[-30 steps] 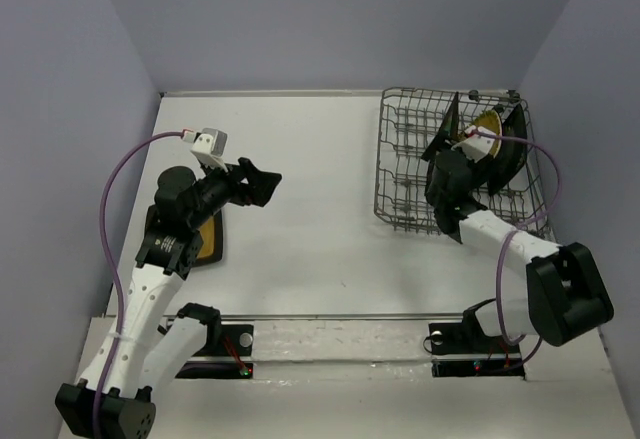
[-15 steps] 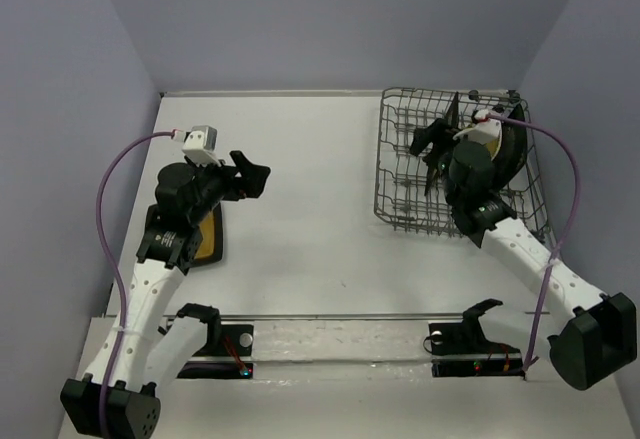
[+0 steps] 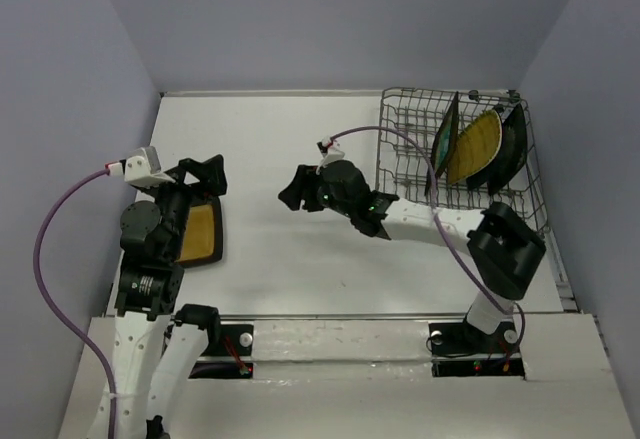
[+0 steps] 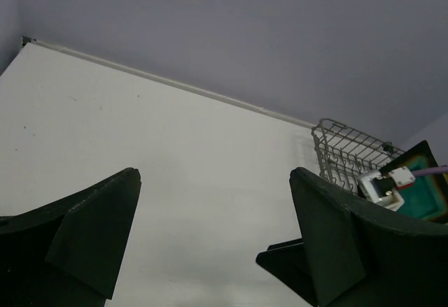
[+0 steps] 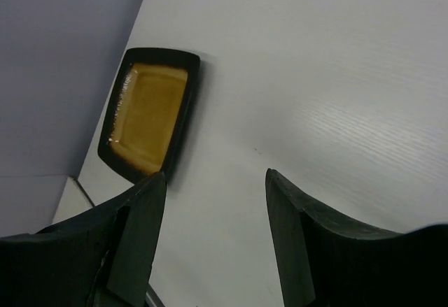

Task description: Load the plates into the dish rack

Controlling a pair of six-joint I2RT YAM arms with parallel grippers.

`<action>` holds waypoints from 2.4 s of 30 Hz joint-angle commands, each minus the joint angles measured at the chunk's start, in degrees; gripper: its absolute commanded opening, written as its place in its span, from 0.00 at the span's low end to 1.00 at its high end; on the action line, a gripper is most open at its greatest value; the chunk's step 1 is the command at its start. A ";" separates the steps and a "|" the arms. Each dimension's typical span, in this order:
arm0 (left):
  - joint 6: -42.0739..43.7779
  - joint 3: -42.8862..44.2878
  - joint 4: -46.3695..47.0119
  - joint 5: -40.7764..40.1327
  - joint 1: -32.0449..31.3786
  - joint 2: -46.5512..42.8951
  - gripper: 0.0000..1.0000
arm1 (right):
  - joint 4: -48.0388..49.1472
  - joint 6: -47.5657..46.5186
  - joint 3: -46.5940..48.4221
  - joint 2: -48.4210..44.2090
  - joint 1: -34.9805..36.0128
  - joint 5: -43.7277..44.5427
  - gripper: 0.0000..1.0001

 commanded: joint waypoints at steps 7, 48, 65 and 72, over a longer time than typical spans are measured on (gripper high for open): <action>0.32 0.49 1.90 -0.09 -0.80 0.36 0.99 | 7.30 12.74 18.74 22.45 6.21 -11.53 0.65; 2.52 0.66 1.99 3.86 -5.02 -1.93 0.99 | 6.33 36.22 45.30 54.91 10.08 -22.27 0.07; 3.04 0.84 1.81 4.39 -5.20 -2.72 0.99 | 9.76 7.83 20.96 21.27 10.61 1.36 0.07; 3.04 0.67 1.99 4.92 -5.20 -3.51 0.99 | 8.71 -0.95 10.15 4.31 5.96 9.72 0.07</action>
